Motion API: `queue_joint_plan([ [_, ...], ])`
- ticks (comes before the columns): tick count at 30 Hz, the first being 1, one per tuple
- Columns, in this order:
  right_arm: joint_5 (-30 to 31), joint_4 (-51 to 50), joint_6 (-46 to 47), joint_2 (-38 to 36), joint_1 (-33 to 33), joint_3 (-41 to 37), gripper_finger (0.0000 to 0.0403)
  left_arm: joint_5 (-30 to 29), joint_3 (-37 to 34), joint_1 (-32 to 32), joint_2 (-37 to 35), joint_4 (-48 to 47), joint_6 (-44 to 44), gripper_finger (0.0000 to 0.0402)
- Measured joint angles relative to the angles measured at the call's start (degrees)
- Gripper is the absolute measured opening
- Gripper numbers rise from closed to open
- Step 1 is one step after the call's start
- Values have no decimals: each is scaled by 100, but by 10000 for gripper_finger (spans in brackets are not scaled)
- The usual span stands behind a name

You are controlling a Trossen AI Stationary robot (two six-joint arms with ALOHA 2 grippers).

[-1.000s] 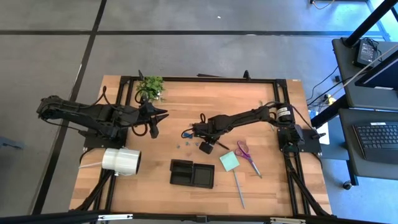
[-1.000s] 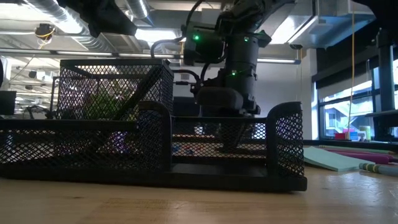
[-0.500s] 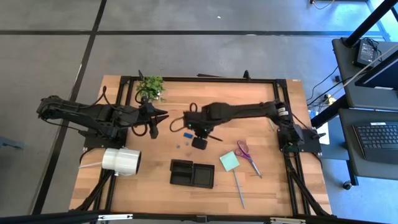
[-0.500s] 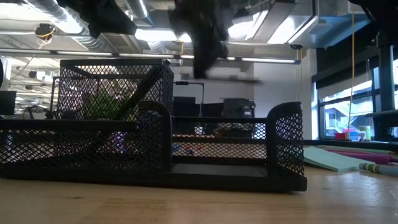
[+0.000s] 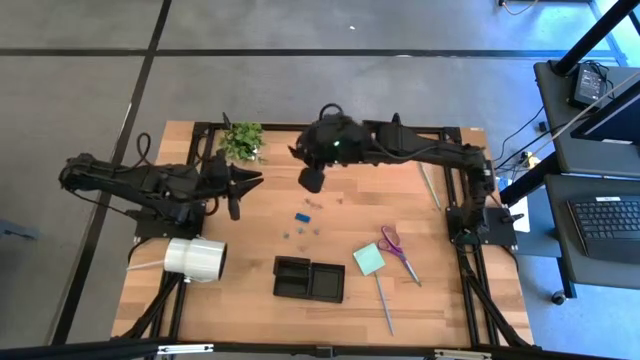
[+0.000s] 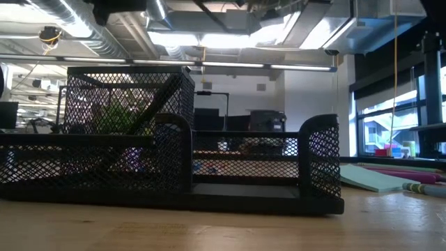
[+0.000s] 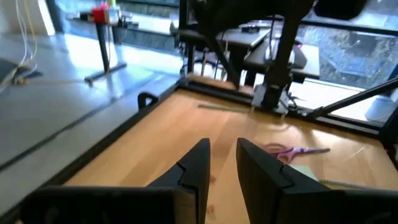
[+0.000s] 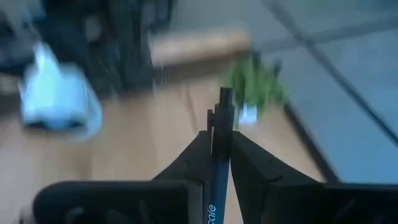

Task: Pick and place office supplies into organizer
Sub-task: Put the pen into the desk organizer

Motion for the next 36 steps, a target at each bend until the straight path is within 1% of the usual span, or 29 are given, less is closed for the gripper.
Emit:
queue_joint_plan([
  [1,-12,349,-16,-95,0,-200,51,-53,-4,-7,-5,77,84,72],
  [7,-610,2607,29,-554,19,-1459,51,-192,-7,-25,109,739,614,73],
  [11,-891,3623,163,-669,11,-2256,51,-180,-7,-25,176,892,791,74],
  [14,-1016,4300,173,-731,13,-2642,51,-41,-8,-20,216,912,718,86],
  [16,-1039,4491,208,-743,14,-2762,51,-16,-53,-19,248,977,669,99],
  [21,-1040,4702,156,-711,37,-2782,51,-7,-65,-19,417,1099,452,141],
  [26,-1040,4836,119,-711,39,-2782,51,4,-66,-19,665,1721,442,171],
  [30,-1039,4883,7,-709,80,-2782,51,-1,-66,-14,845,2167,440,177],
  [36,-1036,4993,-10,-709,150,-2780,51,0,-66,166,1082,2224,276,173],
])
